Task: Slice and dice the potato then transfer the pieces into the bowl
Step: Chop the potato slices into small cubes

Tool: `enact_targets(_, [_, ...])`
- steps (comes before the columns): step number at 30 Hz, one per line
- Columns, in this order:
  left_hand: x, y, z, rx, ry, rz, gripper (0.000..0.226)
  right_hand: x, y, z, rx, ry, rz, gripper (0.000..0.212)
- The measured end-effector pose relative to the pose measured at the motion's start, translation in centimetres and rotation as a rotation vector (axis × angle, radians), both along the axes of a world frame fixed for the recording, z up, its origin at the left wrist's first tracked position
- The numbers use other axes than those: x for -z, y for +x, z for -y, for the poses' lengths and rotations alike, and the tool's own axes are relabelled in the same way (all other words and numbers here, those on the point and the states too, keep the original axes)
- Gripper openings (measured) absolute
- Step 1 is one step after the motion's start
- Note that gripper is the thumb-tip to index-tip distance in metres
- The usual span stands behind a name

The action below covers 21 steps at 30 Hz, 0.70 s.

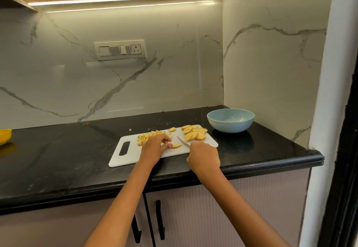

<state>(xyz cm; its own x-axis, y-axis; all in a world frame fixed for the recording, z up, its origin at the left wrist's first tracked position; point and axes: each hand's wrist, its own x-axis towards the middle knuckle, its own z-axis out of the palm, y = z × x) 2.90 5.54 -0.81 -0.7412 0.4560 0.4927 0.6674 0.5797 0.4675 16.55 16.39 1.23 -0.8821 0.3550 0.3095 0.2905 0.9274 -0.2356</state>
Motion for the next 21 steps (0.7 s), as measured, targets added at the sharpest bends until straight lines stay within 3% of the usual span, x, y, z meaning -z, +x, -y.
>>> enact_targets(21, [-0.1,0.3,0.1,-0.032,-0.048,0.040,0.017,-0.6,1.1,2.1,-0.025,-0.025,0.054,0.030])
